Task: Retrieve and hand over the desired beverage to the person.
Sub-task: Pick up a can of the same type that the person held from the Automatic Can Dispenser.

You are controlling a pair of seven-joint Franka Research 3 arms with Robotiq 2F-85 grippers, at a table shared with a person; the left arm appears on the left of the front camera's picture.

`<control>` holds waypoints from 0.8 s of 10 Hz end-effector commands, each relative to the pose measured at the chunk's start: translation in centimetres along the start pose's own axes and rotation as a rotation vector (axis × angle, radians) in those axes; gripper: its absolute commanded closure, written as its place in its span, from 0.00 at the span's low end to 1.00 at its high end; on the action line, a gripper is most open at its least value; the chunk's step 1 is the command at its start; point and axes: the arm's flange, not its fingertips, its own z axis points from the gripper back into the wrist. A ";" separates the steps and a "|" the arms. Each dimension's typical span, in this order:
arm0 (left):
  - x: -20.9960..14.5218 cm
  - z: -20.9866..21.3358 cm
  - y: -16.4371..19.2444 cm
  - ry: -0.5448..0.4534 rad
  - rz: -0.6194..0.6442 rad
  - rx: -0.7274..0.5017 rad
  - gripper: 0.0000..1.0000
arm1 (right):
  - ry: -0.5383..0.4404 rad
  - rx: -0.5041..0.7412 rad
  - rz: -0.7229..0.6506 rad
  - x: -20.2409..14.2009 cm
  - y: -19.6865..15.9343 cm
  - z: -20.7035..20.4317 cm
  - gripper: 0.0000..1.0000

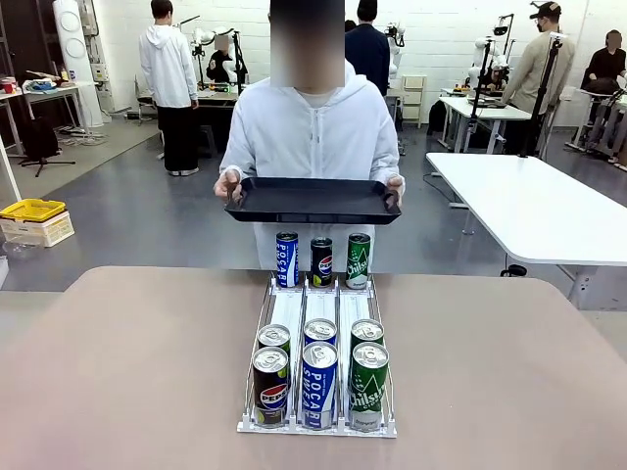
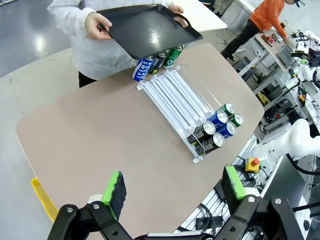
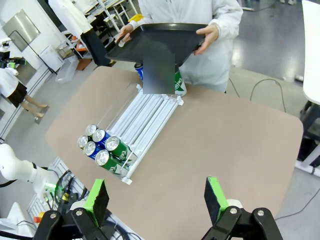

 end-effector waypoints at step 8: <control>0.0 0.2 0.0 -0.002 -0.013 -0.010 0.00 | -0.002 0.011 0.012 0.0 0.0 -0.1 0.00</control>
